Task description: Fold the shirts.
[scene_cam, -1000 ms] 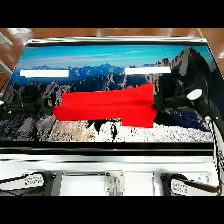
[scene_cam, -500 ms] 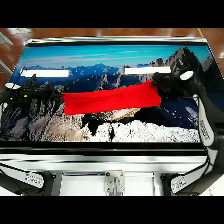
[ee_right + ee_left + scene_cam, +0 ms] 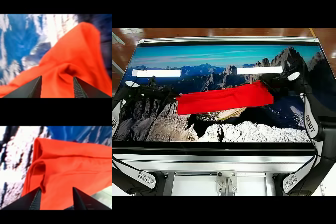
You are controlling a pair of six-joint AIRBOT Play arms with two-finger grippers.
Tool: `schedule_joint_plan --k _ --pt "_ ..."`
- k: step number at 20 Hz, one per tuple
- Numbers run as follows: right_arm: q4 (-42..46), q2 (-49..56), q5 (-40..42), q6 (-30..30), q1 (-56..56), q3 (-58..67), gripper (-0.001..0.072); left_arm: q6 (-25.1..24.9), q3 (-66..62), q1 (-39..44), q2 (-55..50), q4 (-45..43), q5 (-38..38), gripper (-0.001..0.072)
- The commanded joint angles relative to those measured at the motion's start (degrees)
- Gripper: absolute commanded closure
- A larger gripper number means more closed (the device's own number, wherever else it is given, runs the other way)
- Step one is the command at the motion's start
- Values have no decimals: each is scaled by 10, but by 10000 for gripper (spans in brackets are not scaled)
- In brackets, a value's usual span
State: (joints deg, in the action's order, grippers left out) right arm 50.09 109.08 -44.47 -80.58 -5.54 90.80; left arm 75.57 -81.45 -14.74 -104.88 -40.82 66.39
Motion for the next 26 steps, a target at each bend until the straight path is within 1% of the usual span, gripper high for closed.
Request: schedule_joint_plan --k 1,2,3,4,5,7,8,9,10,15,16,17,18,19,20,21,22,23,24,26 --pt "140 -35 -78 5 -34 2 89 44 -56 -24 -2 -49 75 242" --pt "184 -41 -101 -20 -47 2 37 70 -74 -31 -2 -82 96 247" --pt "195 -40 -118 -31 -57 2 37 98 -92 -36 -2 -121 120 248" --pt "187 -34 -133 -32 -67 2 36 113 -107 -38 -2 -150 143 248" --pt "169 -26 -143 -32 -72 2 36 113 -118 -38 0 -166 162 248" --pt "128 -3 -149 -18 -73 2 36 113 -122 -34 10 -166 178 254" --pt "103 10 -149 -7 -71 2 36 111 -122 -30 16 -167 182 286" --pt "82 21 -149 4 -67 2 36 107 -122 -26 23 -166 183 309" --pt "62 31 -149 14 -63 2 36 102 -122 -19 30 -166 182 309" --pt "14 62 -168 14 -40 2 43 80 -123 18 59 -152 150 308" --pt "14 62 -172 14 -35 2 116 73 -123 25 60 -135 148 308" --pt "12 60 -176 14 -31 2 333 69 -123 33 60 -115 146 308" --pt "10 55 -181 16 -31 2 517 61 -123 41 60 -101 141 308" --pt "12 45 -183 21 -31 2 656 61 -123 52 60 -90 129 311" --pt "12 29 -185 26 -34 2 655 61 -123 63 59 -79 115 338" --pt "12 9 -191 32 -35 2 655 59 -123 79 57 -63 98 452" --pt "13 -17 -201 33 -36 2 655 47 -123 99 54 -45 80 540" --pt "14 -44 -211 33 -36 2 656 29 -123 122 49 -27 59 584" --pt "14 -70 -226 32 -36 2 656 21 -123 152 43 -13 31 612" --pt "14 -121 -267 14 -29 2 656 21 -123 220 26 9 -27 620"
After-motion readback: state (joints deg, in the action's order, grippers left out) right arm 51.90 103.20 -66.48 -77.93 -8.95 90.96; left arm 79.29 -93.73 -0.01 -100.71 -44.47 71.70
